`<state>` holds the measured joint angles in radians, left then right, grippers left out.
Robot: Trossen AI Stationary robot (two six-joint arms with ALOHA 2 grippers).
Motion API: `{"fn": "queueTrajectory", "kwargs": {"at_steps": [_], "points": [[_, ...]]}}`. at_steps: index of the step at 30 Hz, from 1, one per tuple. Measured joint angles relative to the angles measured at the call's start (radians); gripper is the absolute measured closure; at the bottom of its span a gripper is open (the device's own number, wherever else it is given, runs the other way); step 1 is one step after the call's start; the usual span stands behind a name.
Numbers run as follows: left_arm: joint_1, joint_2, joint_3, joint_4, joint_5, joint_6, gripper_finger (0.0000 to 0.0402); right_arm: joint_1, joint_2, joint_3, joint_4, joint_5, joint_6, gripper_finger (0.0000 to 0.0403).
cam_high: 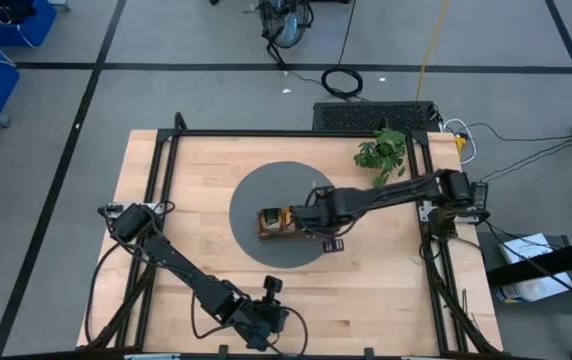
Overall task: Pick & Place Tea
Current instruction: Put the red tea sachet into the right section of the wooden organizer
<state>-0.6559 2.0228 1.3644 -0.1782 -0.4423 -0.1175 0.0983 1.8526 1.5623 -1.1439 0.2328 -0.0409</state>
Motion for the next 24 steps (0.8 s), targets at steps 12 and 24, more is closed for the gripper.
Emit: {"fn": "queueTrajectory", "kwargs": {"at_steps": [12, 24], "points": [[0.007, 0.000, -0.030, 0.020, 0.000, -0.012, 0.0391, -0.047, 0.007, 0.000, -0.080, -0.001, -0.008, 0.0403], [0.034, 0.000, -0.030, 0.023, 0.001, -0.014, 0.0397, -0.010, 0.007, 0.077, -0.122, 0.074, -0.053, 0.0403]]}}
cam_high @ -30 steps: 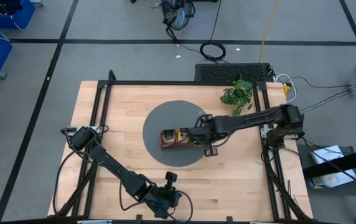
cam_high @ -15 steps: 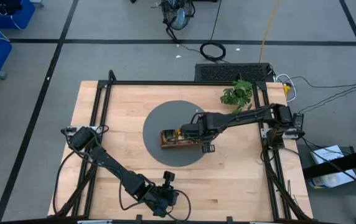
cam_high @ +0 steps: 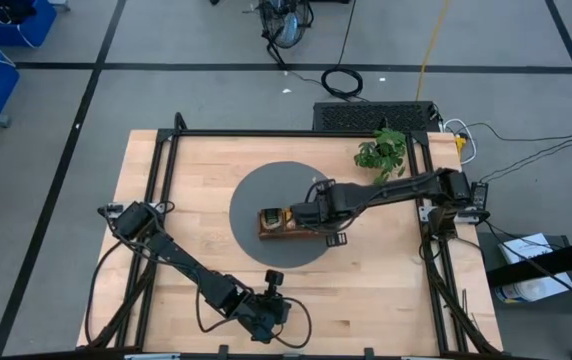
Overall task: Pick & Place Tea
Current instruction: Put the red tea sachet into the right section of the wooden organizer
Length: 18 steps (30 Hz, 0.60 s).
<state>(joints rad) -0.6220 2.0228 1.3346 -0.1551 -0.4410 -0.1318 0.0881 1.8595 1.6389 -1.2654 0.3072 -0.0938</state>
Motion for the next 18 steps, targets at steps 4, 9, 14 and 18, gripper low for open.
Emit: {"fn": "queueTrajectory", "kwargs": {"at_steps": [4, 9, 14, 18], "points": [[-0.001, 0.000, 0.000, 0.000, -0.007, 0.001, 0.0391, 0.009, 0.000, 0.070, -0.010, 0.002, 0.005, 0.0403], [0.000, 0.000, 0.000, 0.000, -0.135, -0.001, 0.0371, 0.058, -0.001, 0.074, -0.023, -0.018, 0.052, 0.0403], [-0.009, 0.000, 0.000, 0.001, -0.221, -0.002, 0.0354, 0.160, -0.001, 0.023, 0.002, -0.018, 0.105, 0.0403], [-0.018, -0.001, 0.000, 0.047, -0.282, -0.002, 0.0333, 0.241, -0.002, -0.038, 0.078, -0.018, 0.161, 0.0403]]}}
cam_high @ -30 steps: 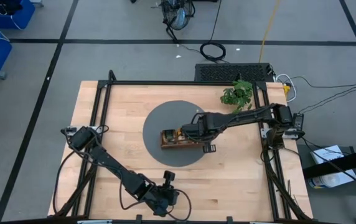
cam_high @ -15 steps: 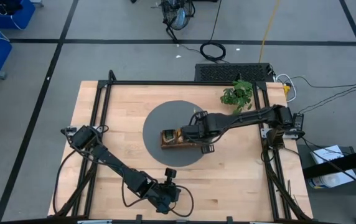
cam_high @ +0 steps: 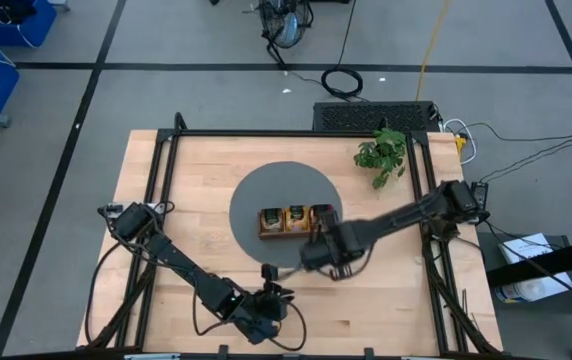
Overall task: Pick & Place Tea
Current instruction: Put the red tea sachet into the right section of the wooden organizer
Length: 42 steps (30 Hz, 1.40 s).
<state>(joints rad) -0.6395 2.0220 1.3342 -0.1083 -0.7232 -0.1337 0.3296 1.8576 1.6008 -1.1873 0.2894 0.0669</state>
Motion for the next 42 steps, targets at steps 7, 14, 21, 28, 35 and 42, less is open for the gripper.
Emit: {"fn": "queueTrajectory", "kwargs": {"at_steps": [7, 14, 21, 28, 35, 42], "points": [[0.002, -0.002, 0.000, 0.146, -0.030, 0.068, 0.0286, 0.096, -0.002, -0.114, 0.186, 0.000, 0.079, 0.0403], [-0.012, -0.002, 0.047, 0.190, -0.041, 0.210, 0.0230, 0.162, -0.003, -0.249, 0.440, 0.002, 0.133, 0.0403], [-0.007, -0.002, 0.080, 0.123, 0.004, 0.131, 0.0195, 0.214, -0.004, -0.337, 0.700, 0.025, 0.134, 0.0403], [0.005, -0.002, 0.081, 0.102, 0.012, 0.087, 0.0201, 0.221, -0.003, -0.344, 0.735, 0.028, 0.158, 0.0403], [0.014, -0.002, 0.082, 0.026, 0.050, -0.034, 0.0206, 0.222, -0.003, -0.344, 0.731, 0.055, 0.181, 0.0403], [0.056, -0.003, 0.082, -0.079, 0.089, -0.199, 0.0191, 0.233, -0.006, -0.344, 0.747, 0.106, 0.183, 0.0403]]}}
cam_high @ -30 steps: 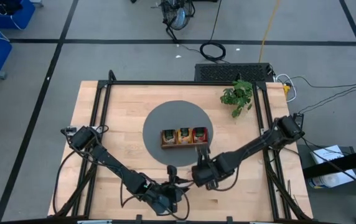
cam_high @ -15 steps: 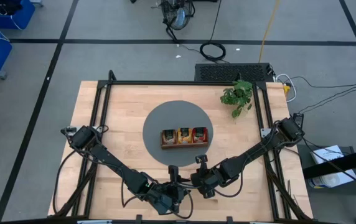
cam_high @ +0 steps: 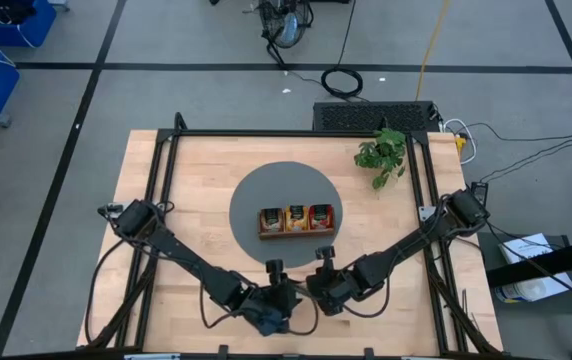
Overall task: Pick & Place Tea
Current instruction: Put the red tea sachet into the right section of the wooden organizer
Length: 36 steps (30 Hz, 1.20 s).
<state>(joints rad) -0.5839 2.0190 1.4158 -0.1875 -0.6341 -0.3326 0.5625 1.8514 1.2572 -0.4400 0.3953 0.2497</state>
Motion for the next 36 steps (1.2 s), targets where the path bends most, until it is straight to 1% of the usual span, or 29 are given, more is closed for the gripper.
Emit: {"fn": "queueTrajectory", "kwargs": {"at_steps": [4, 8, 14, 22, 24, 26, 29, 33, 36], "points": [[0.021, 0.000, 0.003, -0.009, 0.069, -0.025, 0.0188, 0.019, -0.022, 0.000, 0.005, 0.040, -0.001, 0.0403], [0.033, -0.002, 0.003, -0.006, 0.115, 0.011, 0.0188, 0.033, -0.040, 0.000, 0.010, 0.054, -0.007, 0.0403], [0.045, -0.002, 0.003, -0.025, 0.114, 0.043, 0.0195, 0.036, -0.042, 0.000, 0.024, 0.081, -0.017, 0.0403], [0.054, -0.002, 0.002, -0.049, 0.109, 0.063, 0.0253, 0.043, -0.042, 0.000, 0.068, 0.081, -0.041, 0.0403], [0.049, -0.002, 0.002, -0.039, 0.096, 0.087, 0.0263, 0.044, -0.042, 0.000, 0.060, 0.081, -0.029, 0.0403], [0.036, -0.001, 0.012, -0.043, 0.061, 0.105, 0.0266, 0.047, -0.043, 0.000, 0.058, 0.081, -0.025, 0.0403], [0.015, 0.000, 0.049, -0.085, 0.009, 0.112, 0.0261, 0.055, -0.045, 0.000, 0.068, 0.081, -0.022, 0.0403], [0.009, 0.000, 0.069, -0.146, 0.004, 0.110, 0.0240, 0.067, -0.046, 0.002, 0.078, 0.083, -0.022, 0.0403], [0.008, 0.001, 0.075, -0.162, 0.010, 0.104, 0.0221, 0.070, -0.046, 0.002, 0.079, 0.083, -0.020, 0.0403]]}}
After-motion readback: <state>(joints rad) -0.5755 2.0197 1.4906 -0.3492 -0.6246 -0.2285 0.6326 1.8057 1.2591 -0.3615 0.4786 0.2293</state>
